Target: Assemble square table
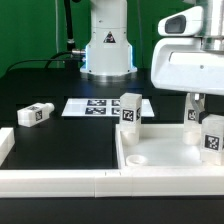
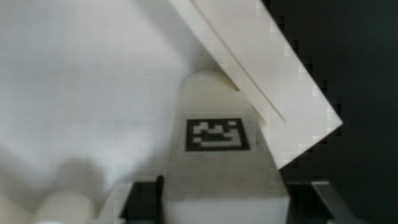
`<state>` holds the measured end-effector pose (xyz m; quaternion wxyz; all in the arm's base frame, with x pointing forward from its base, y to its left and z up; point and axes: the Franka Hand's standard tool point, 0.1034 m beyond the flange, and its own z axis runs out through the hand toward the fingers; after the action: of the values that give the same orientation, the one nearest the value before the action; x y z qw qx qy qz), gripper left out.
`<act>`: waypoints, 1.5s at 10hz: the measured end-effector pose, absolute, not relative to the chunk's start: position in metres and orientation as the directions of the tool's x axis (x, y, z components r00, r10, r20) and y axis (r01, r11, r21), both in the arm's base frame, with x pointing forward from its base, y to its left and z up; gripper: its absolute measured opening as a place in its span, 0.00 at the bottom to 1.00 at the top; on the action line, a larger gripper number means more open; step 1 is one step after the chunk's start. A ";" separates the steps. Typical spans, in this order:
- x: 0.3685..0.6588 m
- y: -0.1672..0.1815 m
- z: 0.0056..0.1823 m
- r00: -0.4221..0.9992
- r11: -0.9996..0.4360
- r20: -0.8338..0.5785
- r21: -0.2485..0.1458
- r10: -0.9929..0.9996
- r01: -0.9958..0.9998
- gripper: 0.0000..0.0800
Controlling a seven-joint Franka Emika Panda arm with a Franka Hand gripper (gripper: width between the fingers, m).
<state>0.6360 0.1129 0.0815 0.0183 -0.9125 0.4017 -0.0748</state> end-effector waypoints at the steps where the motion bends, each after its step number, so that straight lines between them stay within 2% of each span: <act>1: 0.636 0.113 0.082 0.606 -0.615 0.109 -0.107 -0.788 -0.781 0.36; 3: 0.637 0.114 0.081 0.428 -0.432 0.067 -0.093 -0.901 -0.897 0.36; 4: 0.638 0.115 0.081 0.341 -0.345 0.059 -0.100 -0.938 -0.933 0.36; 6: 0.638 0.115 0.081 0.287 -0.291 0.054 -0.104 -0.956 -0.951 0.36; 7: 0.638 0.115 0.081 0.337 -0.342 0.059 -0.101 -0.939 -0.934 0.64; 8: 0.638 0.116 0.082 0.381 -0.385 0.063 -0.098 -0.923 -0.918 0.64; 9: 0.635 0.119 0.081 0.427 -0.431 0.063 -0.085 -0.902 -0.898 0.77; 10: 0.634 0.121 0.081 0.531 -0.536 0.083 -0.068 -0.843 -0.841 0.77; 12: 0.635 0.118 0.081 0.638 -0.644 0.095 -0.055 -0.764 -0.763 0.81; 14: 0.635 0.118 0.080 0.793 -0.800 0.108 -0.028 -0.599 -0.600 0.81; 15: 0.634 0.119 0.081 0.866 -0.872 0.113 0.000 -0.487 -0.490 0.81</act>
Offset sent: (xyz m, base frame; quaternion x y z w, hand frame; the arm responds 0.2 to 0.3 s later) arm 0.0041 -0.0011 -0.0128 -0.0371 -0.0035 0.2744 0.9609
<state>0.6339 0.1187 0.0809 -0.0144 -0.9659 0.2527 -0.0546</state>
